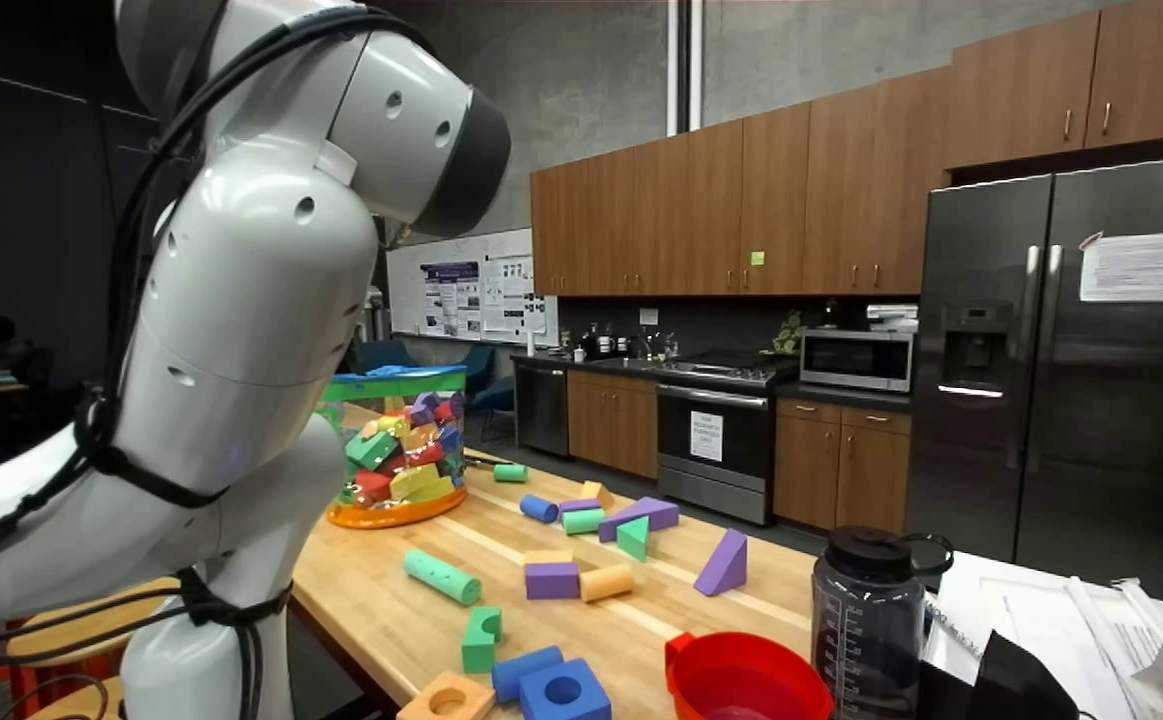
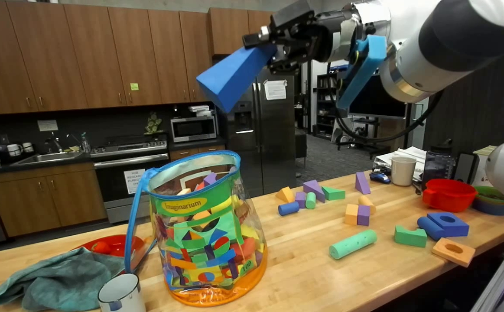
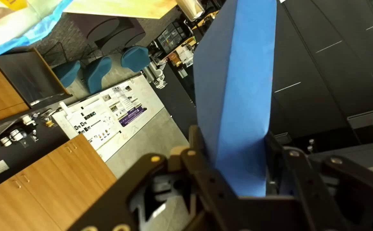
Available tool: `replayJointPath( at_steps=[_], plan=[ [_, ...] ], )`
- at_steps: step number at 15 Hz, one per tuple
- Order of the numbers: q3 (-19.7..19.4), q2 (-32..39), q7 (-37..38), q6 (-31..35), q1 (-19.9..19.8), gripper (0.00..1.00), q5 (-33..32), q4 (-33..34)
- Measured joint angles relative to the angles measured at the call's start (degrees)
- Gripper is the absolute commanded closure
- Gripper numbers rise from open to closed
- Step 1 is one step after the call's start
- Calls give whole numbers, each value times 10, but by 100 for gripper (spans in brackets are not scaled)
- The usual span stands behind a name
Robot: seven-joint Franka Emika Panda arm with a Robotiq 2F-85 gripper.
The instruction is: Put the blue triangle into the bag
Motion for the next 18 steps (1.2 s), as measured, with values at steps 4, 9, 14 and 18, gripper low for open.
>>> replayJointPath(
  at_steps=[4,9,14,18],
  plan=[
    [-45,29,0,-1,8,82,0,55],
    [-102,115,7,-1,47,82,0,158],
    [-158,212,24,0,104,82,14,256],
    [-213,263,47,0,133,82,16,309]
  ],
)
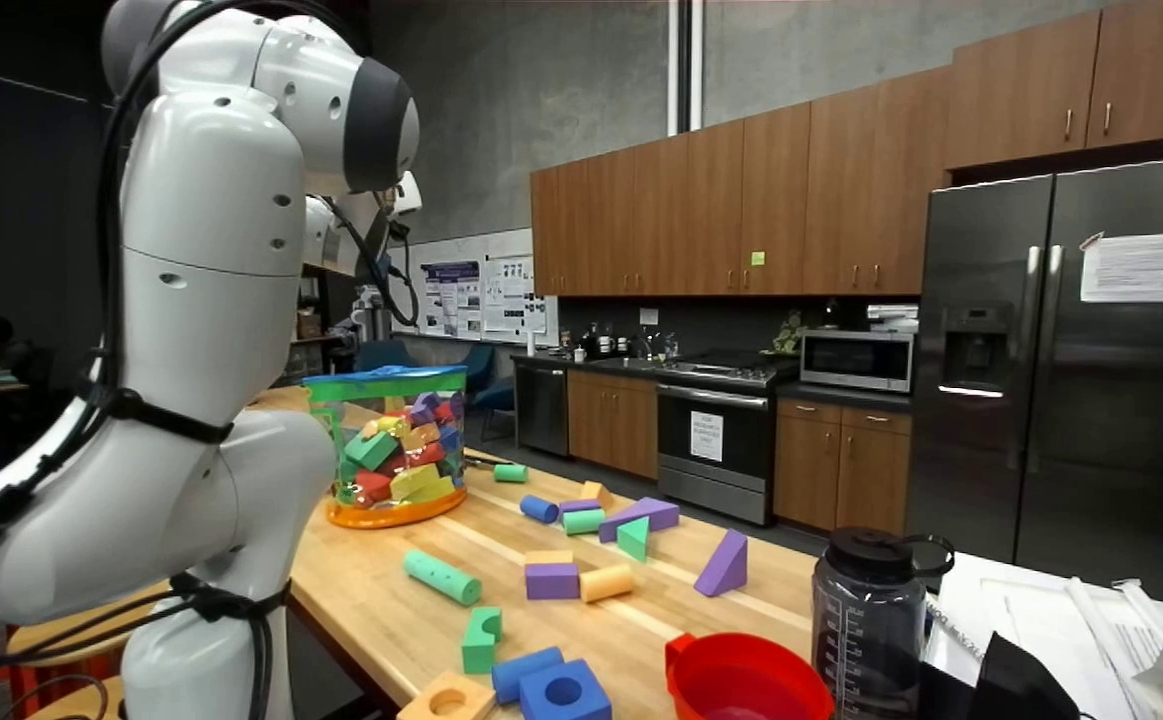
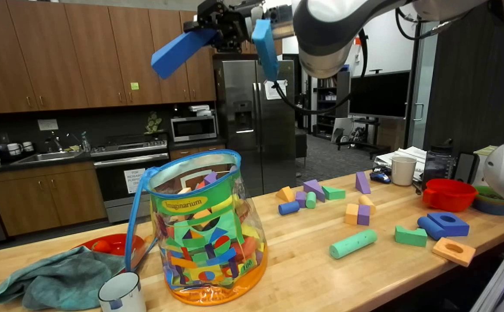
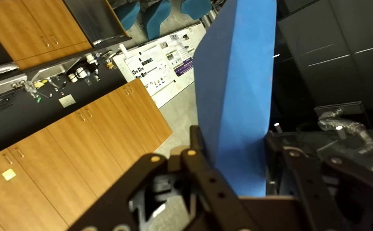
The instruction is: Put the blue triangle into the bag
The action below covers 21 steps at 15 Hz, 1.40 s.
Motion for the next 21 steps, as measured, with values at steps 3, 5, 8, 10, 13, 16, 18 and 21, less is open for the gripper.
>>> replayJointPath(
  at_steps=[3,5,8,10,13,16,18,21],
  plan=[
    [-49,27,13,0,16,82,0,29],
    [-79,42,21,0,25,31,0,42],
    [-114,56,34,0,38,15,0,49],
    [-129,61,39,0,42,2,0,49],
    [-141,61,39,0,43,0,0,40],
    [-150,61,39,0,35,0,0,25],
    [-152,61,40,0,21,0,0,16],
    [-154,69,41,0,-20,0,24,12]
  ],
)
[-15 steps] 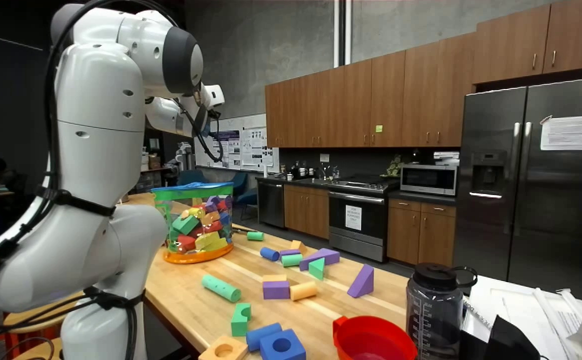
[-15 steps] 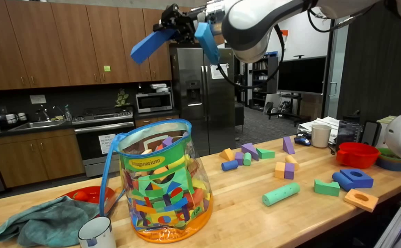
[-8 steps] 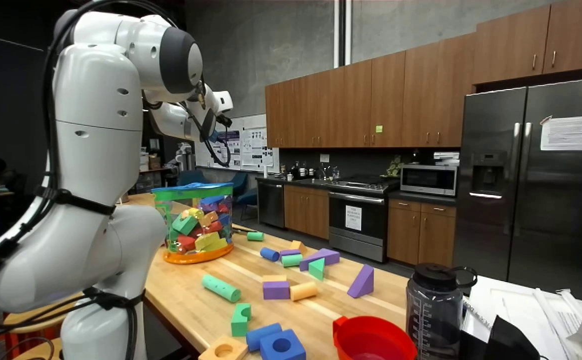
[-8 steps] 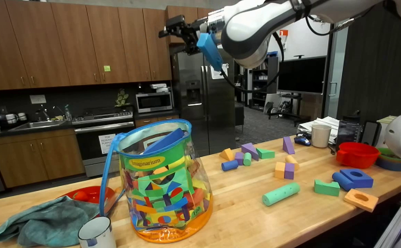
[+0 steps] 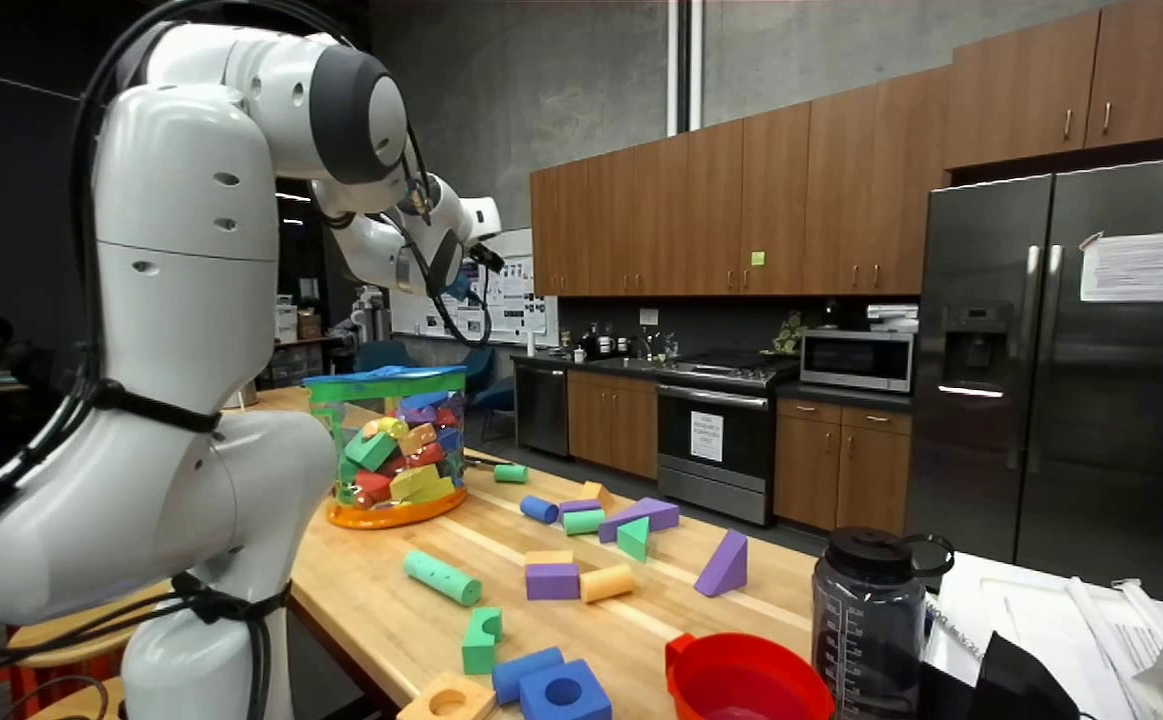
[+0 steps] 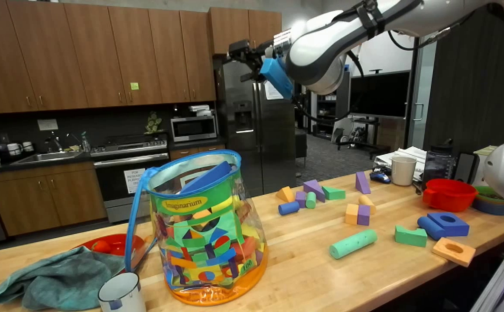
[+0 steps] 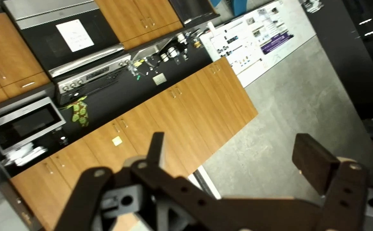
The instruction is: Put the blue triangle into the bag
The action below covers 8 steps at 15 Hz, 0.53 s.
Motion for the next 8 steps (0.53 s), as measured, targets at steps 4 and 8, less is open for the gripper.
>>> replayJointPath(
  at_steps=[4,8],
  plan=[
    [-8,41,-3,-15,-87,0,43,-1],
    [-29,91,-19,-42,-160,0,44,-22]
  ],
)
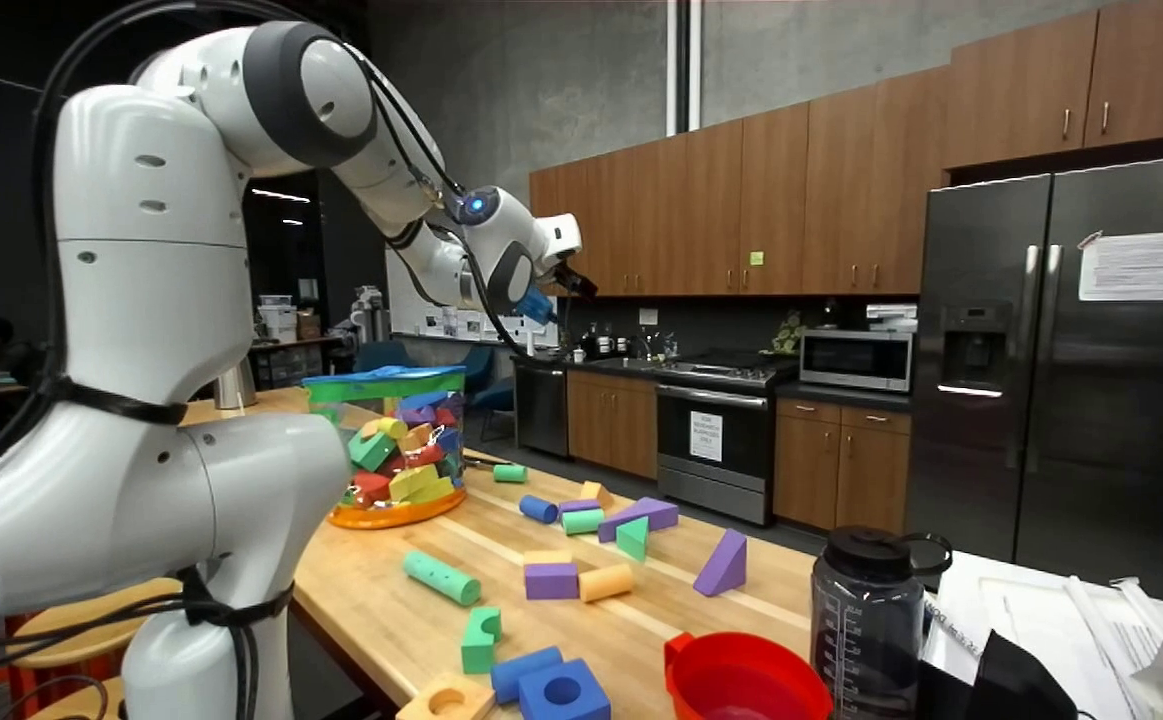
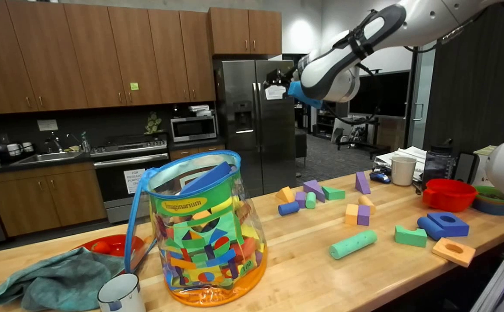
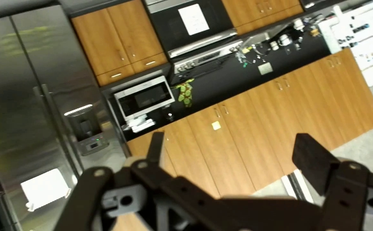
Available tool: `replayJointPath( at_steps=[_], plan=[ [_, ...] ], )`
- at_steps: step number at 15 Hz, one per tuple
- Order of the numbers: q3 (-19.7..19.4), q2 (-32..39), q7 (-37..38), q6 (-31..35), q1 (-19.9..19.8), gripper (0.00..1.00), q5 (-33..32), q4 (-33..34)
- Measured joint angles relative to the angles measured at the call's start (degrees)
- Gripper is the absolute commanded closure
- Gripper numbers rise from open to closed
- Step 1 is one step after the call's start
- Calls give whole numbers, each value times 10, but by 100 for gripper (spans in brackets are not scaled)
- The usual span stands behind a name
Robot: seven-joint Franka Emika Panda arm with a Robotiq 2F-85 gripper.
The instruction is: Put the blue triangle into the bag
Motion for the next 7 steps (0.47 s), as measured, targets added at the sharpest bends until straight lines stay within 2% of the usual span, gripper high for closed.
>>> replayJointPath(
  at_steps=[2,4,7],
  plan=[
    [-14,23,-15,-3,-23,0,0,-24],
    [6,50,-30,-4,-74,0,0,-52],
    [-16,90,-37,-15,-79,0,0,-82]
  ],
)
